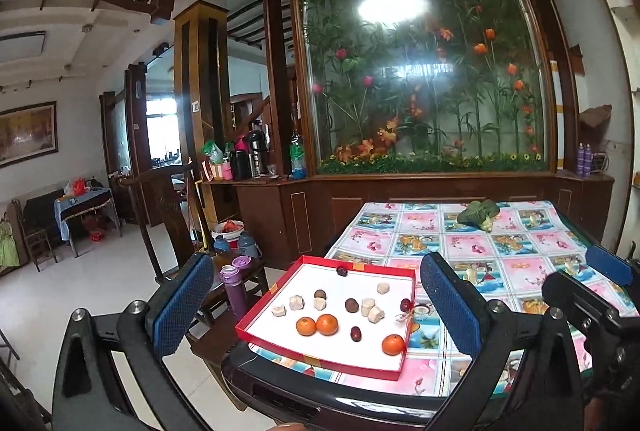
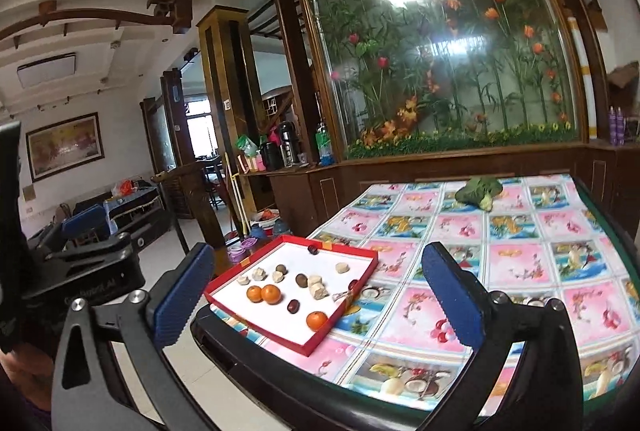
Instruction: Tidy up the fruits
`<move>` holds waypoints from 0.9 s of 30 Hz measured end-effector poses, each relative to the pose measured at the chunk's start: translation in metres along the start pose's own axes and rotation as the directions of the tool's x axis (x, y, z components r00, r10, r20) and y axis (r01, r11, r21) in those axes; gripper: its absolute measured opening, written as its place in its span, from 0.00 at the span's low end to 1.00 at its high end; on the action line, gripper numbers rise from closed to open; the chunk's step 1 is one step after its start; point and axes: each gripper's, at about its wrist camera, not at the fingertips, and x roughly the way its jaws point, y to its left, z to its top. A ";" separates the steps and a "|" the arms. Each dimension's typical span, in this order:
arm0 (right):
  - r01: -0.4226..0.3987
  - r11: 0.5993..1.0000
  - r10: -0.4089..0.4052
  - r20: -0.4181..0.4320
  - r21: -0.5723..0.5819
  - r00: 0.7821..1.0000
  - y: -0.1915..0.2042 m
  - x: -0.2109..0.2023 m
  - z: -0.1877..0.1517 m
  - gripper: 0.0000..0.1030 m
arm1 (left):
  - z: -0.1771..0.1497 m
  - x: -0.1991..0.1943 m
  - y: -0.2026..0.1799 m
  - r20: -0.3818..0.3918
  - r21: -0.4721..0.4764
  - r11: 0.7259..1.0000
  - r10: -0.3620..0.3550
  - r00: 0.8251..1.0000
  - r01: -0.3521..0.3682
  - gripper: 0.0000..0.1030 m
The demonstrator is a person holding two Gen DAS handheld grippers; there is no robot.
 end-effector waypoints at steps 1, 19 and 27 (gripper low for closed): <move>0.002 1.000 -0.002 -0.002 -0.005 1.000 0.003 0.000 -0.001 1.00 | -0.002 -0.002 0.000 -0.001 0.000 1.000 -0.002 1.000 0.002 1.00; 0.002 0.993 -0.002 -0.001 -0.120 1.000 0.030 -0.001 -0.009 1.00 | -0.008 -0.013 0.012 -0.010 -0.026 0.999 -0.034 0.999 0.034 1.00; -0.002 0.991 0.002 -0.003 -0.134 1.000 0.038 0.000 -0.010 1.00 | -0.008 -0.018 0.026 -0.008 -0.074 0.997 -0.021 1.000 0.020 1.00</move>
